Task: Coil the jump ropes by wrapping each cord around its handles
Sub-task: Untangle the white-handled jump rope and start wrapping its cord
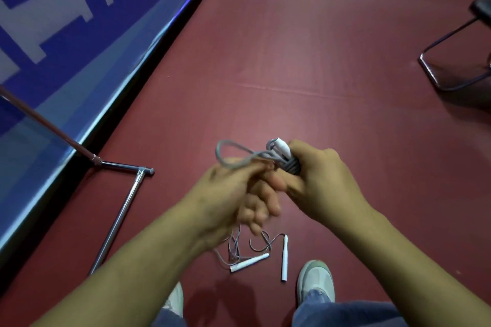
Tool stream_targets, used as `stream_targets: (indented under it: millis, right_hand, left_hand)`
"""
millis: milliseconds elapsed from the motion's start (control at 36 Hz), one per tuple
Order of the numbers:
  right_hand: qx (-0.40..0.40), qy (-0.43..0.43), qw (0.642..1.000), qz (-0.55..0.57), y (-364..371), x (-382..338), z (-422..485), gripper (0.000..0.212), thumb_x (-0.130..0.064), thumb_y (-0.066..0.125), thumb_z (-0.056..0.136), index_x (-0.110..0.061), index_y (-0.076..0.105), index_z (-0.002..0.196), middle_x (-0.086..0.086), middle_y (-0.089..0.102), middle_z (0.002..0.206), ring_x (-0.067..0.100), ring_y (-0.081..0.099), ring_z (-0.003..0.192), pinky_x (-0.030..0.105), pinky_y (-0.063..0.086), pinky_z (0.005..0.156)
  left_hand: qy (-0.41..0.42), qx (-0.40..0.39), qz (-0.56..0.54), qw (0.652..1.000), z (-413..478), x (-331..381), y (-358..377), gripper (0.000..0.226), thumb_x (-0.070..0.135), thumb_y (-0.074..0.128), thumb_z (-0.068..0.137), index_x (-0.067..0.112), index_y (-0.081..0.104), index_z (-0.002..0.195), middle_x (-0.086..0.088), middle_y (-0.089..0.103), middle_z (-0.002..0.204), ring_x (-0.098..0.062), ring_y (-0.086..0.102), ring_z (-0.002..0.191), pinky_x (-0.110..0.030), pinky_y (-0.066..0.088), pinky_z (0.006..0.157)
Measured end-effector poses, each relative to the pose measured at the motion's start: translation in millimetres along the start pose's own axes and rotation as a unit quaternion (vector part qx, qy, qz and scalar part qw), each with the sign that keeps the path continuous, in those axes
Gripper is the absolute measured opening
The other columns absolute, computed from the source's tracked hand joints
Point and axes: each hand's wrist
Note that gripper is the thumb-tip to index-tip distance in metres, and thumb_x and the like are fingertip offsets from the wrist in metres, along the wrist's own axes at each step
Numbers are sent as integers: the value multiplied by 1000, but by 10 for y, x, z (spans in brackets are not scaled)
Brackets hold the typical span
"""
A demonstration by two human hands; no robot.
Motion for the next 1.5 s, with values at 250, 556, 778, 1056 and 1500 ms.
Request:
stream_targets:
  millis: [250, 556, 778, 1056, 1500]
  right_hand:
    - [-210, 64, 954, 205, -84, -122, -9, 35, -36, 64, 95, -5, 52, 81, 20, 60, 57, 31, 61, 40, 35, 50, 39]
    - [-358, 58, 874, 324, -150, -76, -44, 12, -18, 67, 96, -15, 57, 88, 14, 49, 48, 23, 46, 32, 26, 40, 41]
    - [-401, 41, 855, 327, -143, -154, -89, 30, -23, 69, 96, -26, 57, 68, 17, 52, 48, 24, 48, 33, 26, 41, 41]
    - [-313, 23, 930, 193, -162, -251, -150, 40, -51, 65, 92, -12, 59, 88, 12, 61, 54, 28, 61, 41, 32, 51, 41]
    - [-364, 14, 922, 134, -133, -304, -264, 44, -50, 65, 94, -10, 54, 80, 18, 66, 66, 38, 67, 51, 34, 49, 41]
  left_hand:
    - [262, 62, 350, 897, 73, 31, -212, 59, 13, 65, 79, 32, 55, 134, 16, 62, 129, -10, 59, 119, -38, 51, 94]
    - [176, -105, 176, 963, -20, 271, -309, 28, 2, 68, 86, 7, 72, 113, -9, 78, 102, -14, 73, 97, -21, 54, 84]
    - [168, -62, 159, 971, 45, 255, -248, 13, 15, 81, 71, 7, 74, 79, -2, 72, 69, -10, 65, 64, -20, 51, 64]
    - [139, 1, 128, 982, 103, 120, -98, 26, 11, 79, 84, 17, 66, 63, -5, 68, 64, -13, 56, 55, -22, 44, 54]
    - [76, -47, 11, 996, 216, 188, -165, 15, 7, 63, 91, 5, 55, 79, -6, 47, 60, -7, 33, 40, -15, 26, 35]
Point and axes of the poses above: each hand's wrist, its own z-axis towards the middle knuckle, its own y-axis out of the palm, x = y × z
